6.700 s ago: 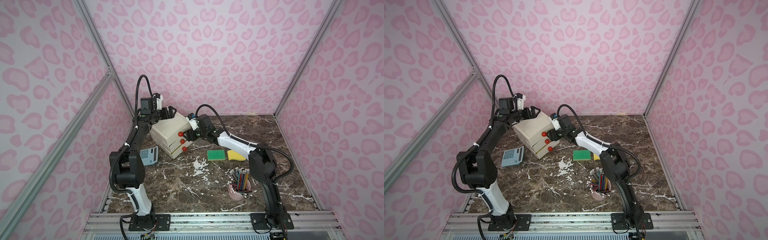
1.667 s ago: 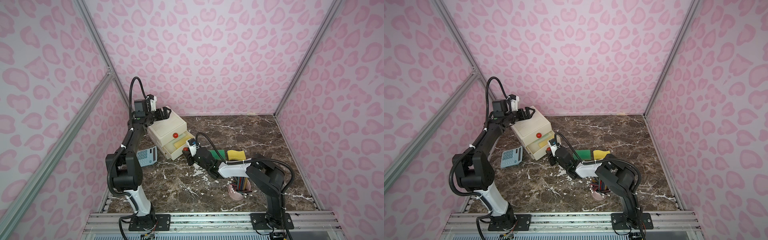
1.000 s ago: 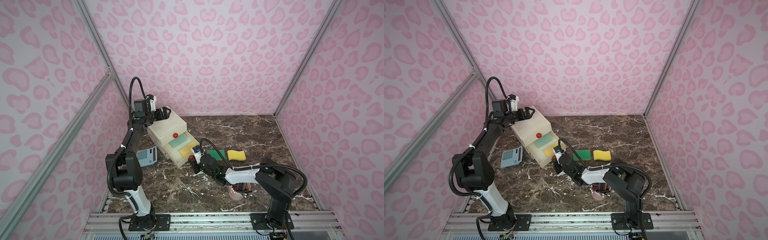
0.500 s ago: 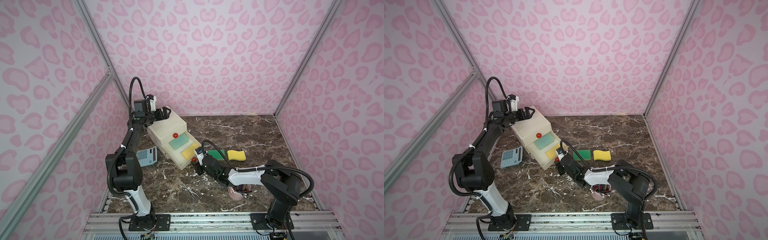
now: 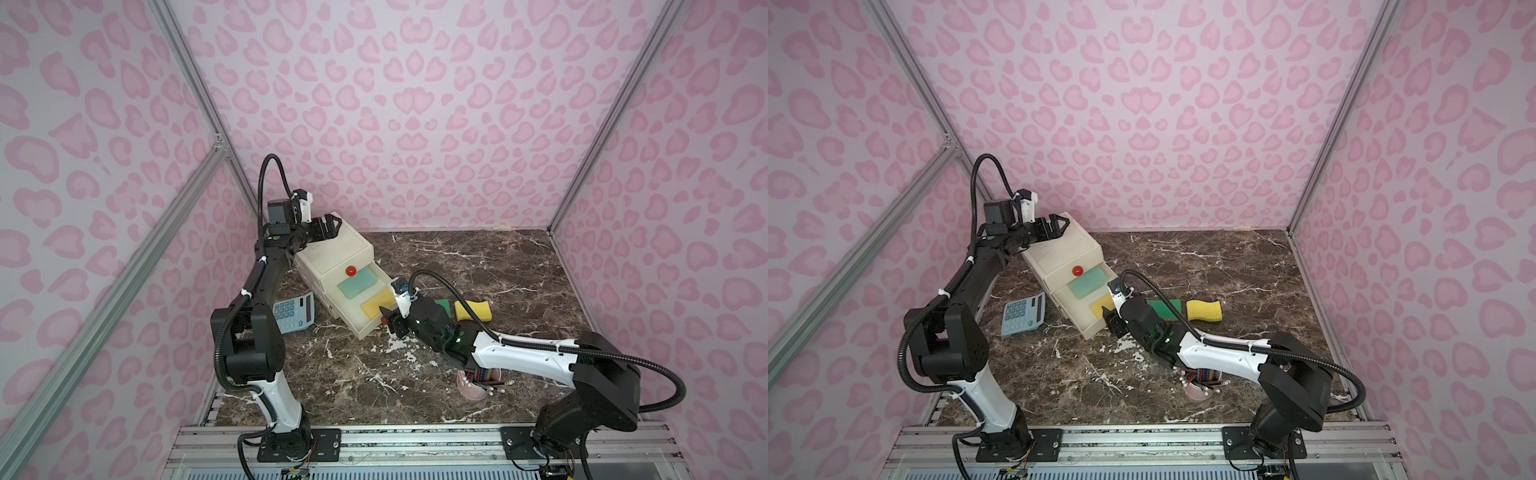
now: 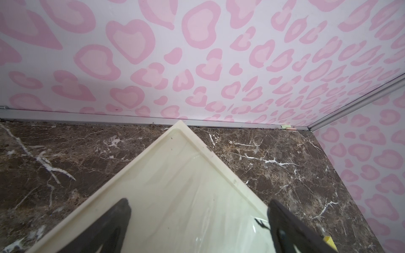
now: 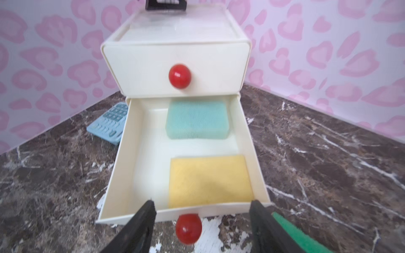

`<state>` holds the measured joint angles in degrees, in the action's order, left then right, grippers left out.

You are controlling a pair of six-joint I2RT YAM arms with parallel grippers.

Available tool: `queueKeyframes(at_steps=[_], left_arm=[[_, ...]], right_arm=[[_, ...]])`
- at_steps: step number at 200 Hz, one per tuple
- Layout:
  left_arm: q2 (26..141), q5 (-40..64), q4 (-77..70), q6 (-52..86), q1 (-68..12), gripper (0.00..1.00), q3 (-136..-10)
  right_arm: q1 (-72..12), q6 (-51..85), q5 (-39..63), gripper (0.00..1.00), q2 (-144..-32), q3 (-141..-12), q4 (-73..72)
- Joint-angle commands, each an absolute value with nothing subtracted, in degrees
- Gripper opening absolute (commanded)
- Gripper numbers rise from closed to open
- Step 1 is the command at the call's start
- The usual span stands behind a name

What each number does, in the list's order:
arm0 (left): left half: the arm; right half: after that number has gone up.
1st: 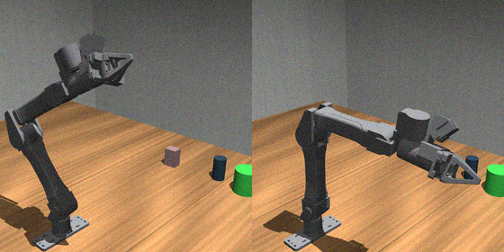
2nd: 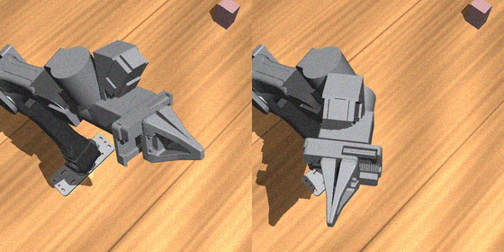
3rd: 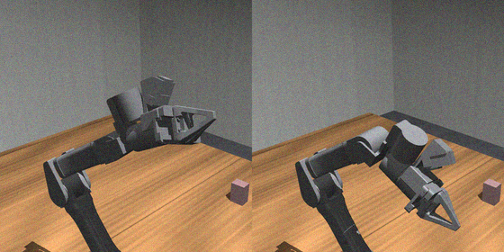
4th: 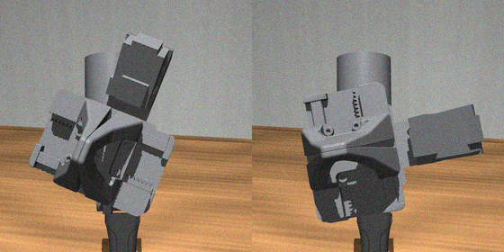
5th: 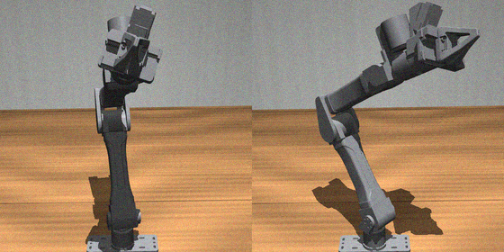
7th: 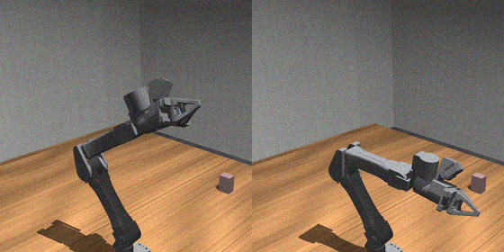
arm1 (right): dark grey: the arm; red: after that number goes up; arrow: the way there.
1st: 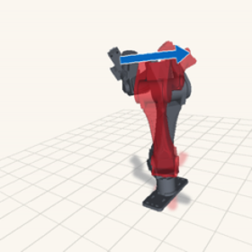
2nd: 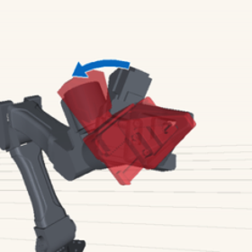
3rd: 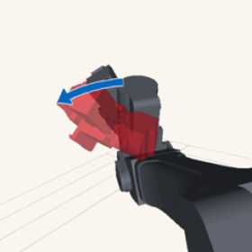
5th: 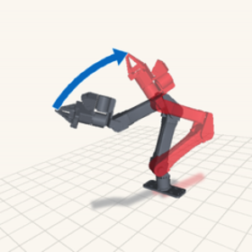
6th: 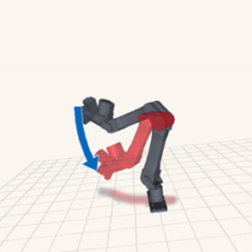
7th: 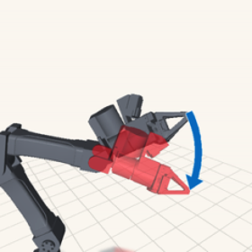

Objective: Take the sponge out of the drawer
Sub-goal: Open the drawer in the storage box, then pick up the sponge from the drawer.

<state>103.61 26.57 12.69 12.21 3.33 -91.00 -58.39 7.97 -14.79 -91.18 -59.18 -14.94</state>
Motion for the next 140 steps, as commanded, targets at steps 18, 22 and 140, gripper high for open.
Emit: queueKeyframes(at_steps=[18,22,140], left_arm=[[102.94,26.49,15.47,12.99,3.43,1.00,-90.13],[102.86,26.44,15.49,13.00,3.44,1.00,-90.09],[103.14,25.78,15.29,12.84,3.87,1.00,-89.48]], right_arm=[[-55.64,4.79,-8.00,0.63,-100.43,-76.51,2.16],[-55.22,4.99,-6.76,0.61,-101.91,-79.25,3.79],[-52.31,11.40,2.05,0.52,-116.10,-87.37,-1.44]])
